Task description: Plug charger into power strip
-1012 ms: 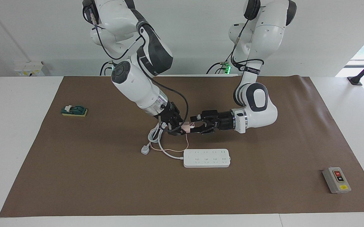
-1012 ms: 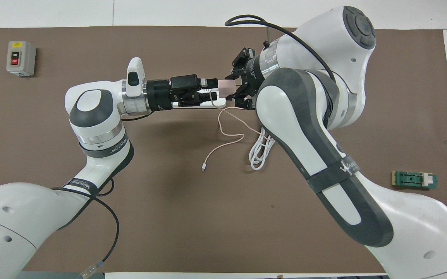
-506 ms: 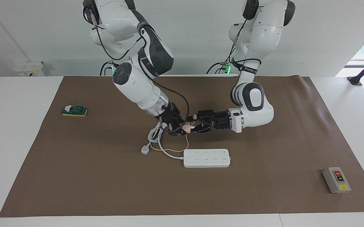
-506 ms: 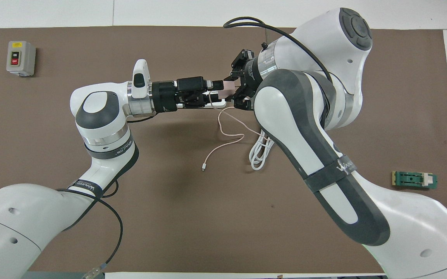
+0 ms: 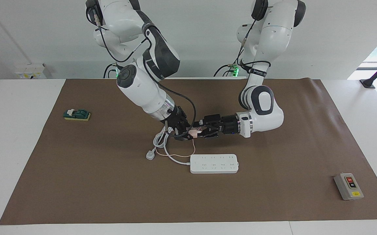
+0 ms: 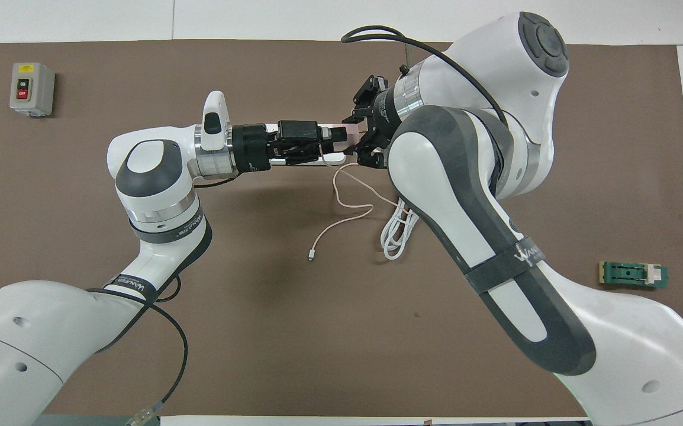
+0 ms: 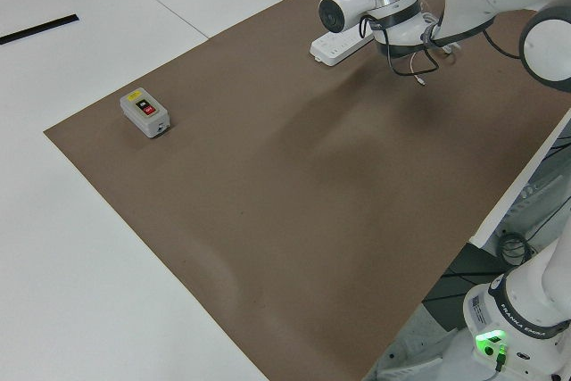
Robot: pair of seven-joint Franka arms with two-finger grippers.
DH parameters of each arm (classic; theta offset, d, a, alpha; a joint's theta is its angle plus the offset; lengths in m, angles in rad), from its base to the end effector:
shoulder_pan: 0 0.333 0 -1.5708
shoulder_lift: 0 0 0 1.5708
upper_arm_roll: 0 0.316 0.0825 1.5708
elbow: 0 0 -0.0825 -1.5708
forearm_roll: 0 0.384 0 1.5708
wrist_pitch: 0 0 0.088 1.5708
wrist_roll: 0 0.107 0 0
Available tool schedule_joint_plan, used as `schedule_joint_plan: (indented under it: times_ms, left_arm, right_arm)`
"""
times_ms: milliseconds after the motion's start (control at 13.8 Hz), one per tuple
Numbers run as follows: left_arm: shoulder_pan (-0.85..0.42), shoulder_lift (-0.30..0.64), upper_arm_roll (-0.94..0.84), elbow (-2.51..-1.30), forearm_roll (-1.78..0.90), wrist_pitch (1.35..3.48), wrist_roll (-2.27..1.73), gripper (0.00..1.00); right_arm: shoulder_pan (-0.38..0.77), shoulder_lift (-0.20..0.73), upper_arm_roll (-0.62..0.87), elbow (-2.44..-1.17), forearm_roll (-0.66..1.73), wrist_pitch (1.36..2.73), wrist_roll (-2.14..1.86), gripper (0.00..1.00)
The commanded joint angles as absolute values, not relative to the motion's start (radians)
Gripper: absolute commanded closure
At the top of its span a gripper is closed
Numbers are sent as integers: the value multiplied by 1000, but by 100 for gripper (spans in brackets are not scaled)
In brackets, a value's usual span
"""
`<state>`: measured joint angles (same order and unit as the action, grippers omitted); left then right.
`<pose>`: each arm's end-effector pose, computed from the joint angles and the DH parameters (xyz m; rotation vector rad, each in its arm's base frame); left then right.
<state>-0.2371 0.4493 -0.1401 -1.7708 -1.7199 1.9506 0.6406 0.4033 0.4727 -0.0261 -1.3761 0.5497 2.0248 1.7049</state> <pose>0.6032 -0.2986 0.3564 1.6270 0.0492 -0.0063 0.6540 0.2954 0.4687 -1.9520 1.8653 0.4784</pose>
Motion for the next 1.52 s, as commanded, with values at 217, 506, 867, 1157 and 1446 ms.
schedule_joint_plan:
  times_ms: [217, 506, 867, 1157, 1446]
  left_arm:
    - [-252, 442, -129, -1775, -1736, 1971, 635, 100]
    - [-250, 442, -129, -1773, -1738, 1973, 635, 100]
    - [-250, 431, -123, -1772, -1709, 1980, 626, 100]
    - [-241, 425, -121, -1766, -1574, 1990, 632, 100]
    - [-236, 407, -117, -1755, -1468, 1988, 624, 100]
  right_arm:
    - [411, 471, -28, -1379, 529, 2048, 1736, 100]
    - [411, 471, -28, -1379, 529, 2048, 1736, 100]
    - [410, 471, -26, -1379, 532, 2046, 1740, 69]
    - [405, 466, -28, -1379, 529, 2043, 1733, 1]
    - [364, 451, -32, -1384, 529, 2031, 1721, 0]
